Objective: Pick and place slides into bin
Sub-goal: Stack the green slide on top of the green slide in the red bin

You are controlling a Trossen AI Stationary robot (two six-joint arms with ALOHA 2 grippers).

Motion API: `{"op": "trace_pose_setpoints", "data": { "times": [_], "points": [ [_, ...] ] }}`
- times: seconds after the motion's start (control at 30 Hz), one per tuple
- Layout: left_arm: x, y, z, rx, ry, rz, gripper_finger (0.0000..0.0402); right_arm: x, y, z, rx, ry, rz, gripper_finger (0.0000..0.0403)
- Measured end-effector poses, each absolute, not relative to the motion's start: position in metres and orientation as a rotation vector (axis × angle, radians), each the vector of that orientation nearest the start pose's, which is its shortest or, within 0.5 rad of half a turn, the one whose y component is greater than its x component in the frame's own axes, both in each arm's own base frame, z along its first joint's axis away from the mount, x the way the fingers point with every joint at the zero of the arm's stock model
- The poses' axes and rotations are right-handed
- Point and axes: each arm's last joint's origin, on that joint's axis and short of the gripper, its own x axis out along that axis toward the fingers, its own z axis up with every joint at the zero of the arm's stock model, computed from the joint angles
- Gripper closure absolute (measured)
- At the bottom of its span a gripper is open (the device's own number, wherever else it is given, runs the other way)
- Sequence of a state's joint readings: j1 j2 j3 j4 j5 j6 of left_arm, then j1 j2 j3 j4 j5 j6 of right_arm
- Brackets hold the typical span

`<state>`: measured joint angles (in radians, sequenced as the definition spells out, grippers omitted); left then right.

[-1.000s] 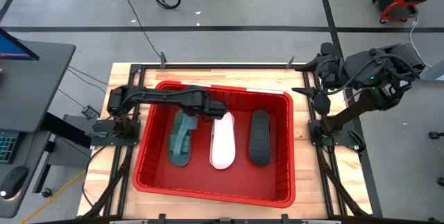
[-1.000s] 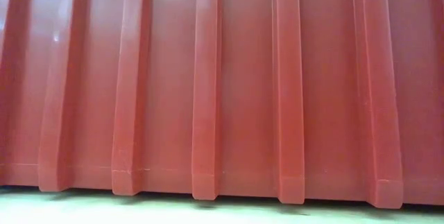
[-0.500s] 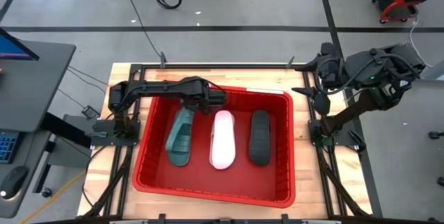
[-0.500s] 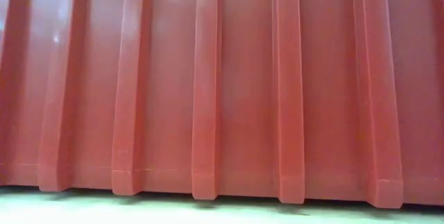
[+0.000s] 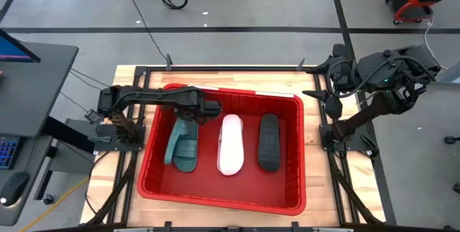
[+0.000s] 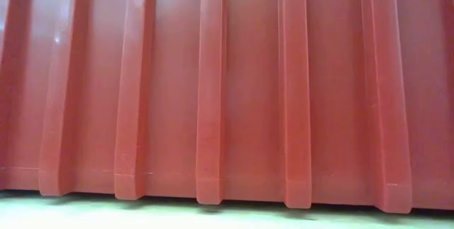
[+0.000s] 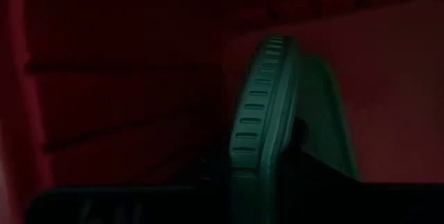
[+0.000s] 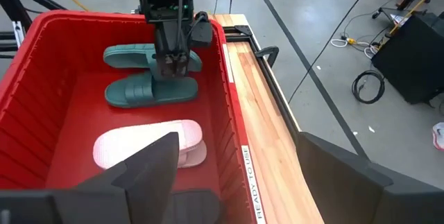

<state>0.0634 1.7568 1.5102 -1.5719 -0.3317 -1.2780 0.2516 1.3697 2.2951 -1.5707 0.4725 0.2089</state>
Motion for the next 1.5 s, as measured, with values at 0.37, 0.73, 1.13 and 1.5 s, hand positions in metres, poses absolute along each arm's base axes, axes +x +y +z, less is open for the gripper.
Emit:
{"op": "trace_pose_setpoints", "data": {
  "times": [0.37, 0.73, 1.13, 1.5],
  "points": [
    [0.280, 0.028, 0.246, -0.667, 1.325, 1.456, 0.0325, 0.147, 0.019, 0.536, -0.045, 0.594, -0.298, 0.0104],
    [0.281, 0.036, 0.244, -0.740, 1.303, 1.474, 0.0230, 0.147, 0.022, 0.536, 0.022, 0.586, -0.300, 0.0104],
    [0.297, 0.045, 0.240, -0.925, 1.290, 1.268, 0.0151, 0.146, 0.028, 0.536, 0.023, 0.586, -0.261, 0.0104],
    [0.302, 0.076, 0.237, -0.998, 1.152, 1.276, 0.0154, 0.146, 0.029, 0.535, 0.025, 0.595, -0.228, 0.0104]
  ]
}}
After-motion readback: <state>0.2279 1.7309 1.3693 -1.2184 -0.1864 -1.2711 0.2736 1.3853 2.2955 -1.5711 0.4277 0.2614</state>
